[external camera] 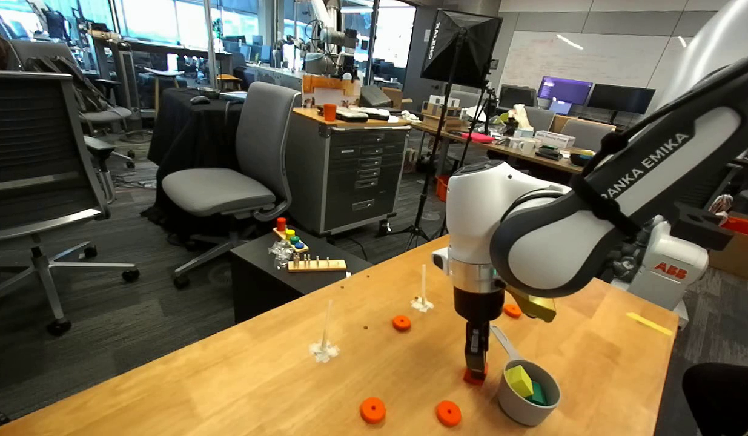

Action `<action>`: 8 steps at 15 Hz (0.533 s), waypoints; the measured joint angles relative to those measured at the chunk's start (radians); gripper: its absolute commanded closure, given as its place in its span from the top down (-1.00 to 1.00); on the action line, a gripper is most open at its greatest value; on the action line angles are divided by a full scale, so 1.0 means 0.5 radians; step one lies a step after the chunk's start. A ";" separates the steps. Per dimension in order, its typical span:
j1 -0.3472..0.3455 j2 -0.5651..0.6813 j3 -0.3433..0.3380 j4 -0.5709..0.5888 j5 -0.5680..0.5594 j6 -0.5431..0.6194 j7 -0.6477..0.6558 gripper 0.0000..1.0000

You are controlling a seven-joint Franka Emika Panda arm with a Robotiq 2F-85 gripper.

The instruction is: Put the blocks in the cup

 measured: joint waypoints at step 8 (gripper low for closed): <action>0.044 -0.026 0.004 0.006 -0.080 -0.005 -0.060 -0.84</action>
